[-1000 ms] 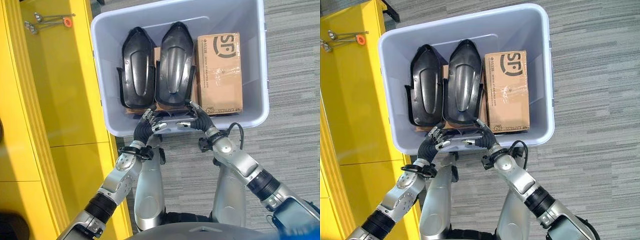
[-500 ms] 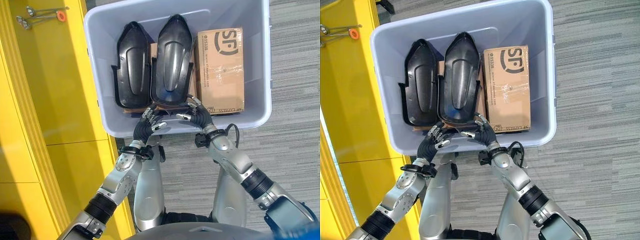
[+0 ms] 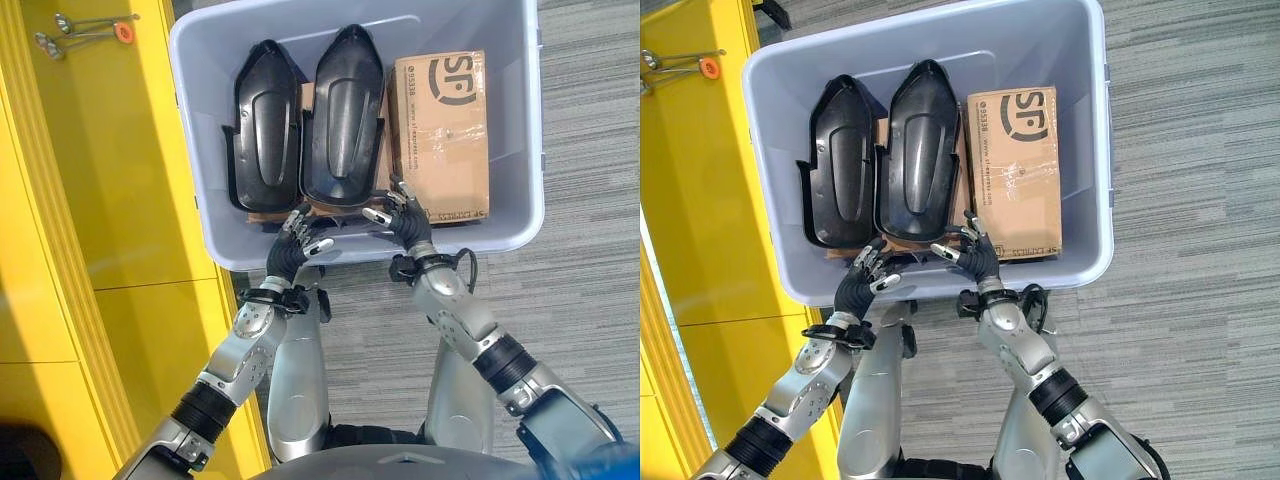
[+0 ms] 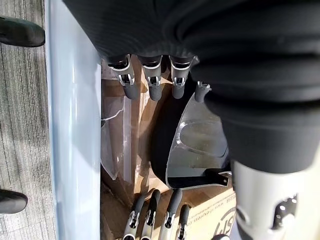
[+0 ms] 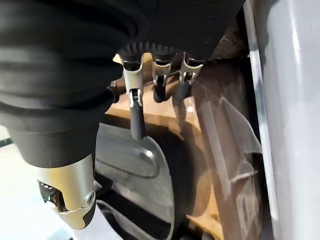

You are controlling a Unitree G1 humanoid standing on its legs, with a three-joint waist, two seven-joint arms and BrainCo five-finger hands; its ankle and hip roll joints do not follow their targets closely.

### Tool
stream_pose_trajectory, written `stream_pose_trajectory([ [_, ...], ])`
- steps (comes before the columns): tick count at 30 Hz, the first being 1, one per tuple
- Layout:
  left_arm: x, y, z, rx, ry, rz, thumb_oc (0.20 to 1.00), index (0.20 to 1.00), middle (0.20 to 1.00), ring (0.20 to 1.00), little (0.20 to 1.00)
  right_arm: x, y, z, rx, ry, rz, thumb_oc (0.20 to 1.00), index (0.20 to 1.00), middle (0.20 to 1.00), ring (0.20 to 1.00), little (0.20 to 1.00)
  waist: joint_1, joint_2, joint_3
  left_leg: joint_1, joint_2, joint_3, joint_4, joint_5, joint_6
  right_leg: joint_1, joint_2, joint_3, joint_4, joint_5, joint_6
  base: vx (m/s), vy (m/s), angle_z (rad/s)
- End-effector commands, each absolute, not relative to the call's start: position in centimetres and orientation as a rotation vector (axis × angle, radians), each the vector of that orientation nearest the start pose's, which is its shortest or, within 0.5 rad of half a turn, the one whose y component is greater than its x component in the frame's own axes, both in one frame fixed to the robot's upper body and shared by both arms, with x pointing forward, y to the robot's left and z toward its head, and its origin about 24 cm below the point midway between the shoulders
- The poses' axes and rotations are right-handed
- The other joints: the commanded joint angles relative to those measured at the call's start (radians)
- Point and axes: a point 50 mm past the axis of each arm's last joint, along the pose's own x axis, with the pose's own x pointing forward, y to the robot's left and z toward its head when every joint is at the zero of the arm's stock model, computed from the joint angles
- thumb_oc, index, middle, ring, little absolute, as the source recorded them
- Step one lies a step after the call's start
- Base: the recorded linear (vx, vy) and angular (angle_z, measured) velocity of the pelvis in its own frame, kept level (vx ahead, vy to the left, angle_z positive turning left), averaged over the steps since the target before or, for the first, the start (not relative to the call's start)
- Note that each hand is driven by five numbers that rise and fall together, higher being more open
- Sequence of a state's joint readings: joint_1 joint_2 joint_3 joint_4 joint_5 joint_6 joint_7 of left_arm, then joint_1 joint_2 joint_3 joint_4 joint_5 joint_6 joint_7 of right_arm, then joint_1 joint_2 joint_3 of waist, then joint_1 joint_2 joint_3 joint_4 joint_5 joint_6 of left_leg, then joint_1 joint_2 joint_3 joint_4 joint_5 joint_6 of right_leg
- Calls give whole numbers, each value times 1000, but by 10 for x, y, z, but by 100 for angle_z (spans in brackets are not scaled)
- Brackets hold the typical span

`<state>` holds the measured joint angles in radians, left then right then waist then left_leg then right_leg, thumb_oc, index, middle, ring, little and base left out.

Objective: Move parts from the plastic box to the shelf.

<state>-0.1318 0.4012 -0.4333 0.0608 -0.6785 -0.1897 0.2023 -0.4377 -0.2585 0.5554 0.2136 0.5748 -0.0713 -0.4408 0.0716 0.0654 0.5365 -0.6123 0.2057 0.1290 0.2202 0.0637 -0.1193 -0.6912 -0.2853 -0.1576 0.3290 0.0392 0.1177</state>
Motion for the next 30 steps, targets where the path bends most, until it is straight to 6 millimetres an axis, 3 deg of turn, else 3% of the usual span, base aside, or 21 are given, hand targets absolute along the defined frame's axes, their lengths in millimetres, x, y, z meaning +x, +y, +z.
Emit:
stream_pose_trajectory([
  [1, 249, 122, 50, -278, -4, -237, 1000, 1000, 1000, 1000, 1000, 300, -85, 62, 184, 42, 54, 1000, 1000, 1000, 1000, 1000, 11, 34, -16, -65, -52, 42, 28, -33, 66, -4, 16, -20, 71, -88, -9, 0, 0, 0],
  [10, 252, 120, 52, -292, -2, -237, 1000, 1000, 1000, 1000, 1000, 306, -85, 71, 89, -27, 27, 1000, 1000, 1000, 1000, 1000, 15, 39, -16, -53, -55, 42, 28, -34, 67, 7, 12, -20, 76, -90, -10, 0, 0, 0],
  [23, 255, 116, 54, -297, -3, -252, 1000, 1000, 1000, 1000, 1000, 317, -85, 102, -85, -225, -70, 1000, 1000, 1000, 1000, 1000, 24, 46, -16, -48, -59, 37, 36, -40, 67, 12, 6, -23, 87, -94, -9, 0, 0, 0],
  [30, 255, 116, 54, -298, 0, -255, 1000, 1000, 1000, 1000, 1000, 320, -85, 108, -86, -251, -72, 1000, 1000, 1000, 1000, 1000, 27, 50, -16, -40, -62, 37, 35, -40, 66, 21, 3, -26, 88, -96, -8, 0, 0, 0],
])
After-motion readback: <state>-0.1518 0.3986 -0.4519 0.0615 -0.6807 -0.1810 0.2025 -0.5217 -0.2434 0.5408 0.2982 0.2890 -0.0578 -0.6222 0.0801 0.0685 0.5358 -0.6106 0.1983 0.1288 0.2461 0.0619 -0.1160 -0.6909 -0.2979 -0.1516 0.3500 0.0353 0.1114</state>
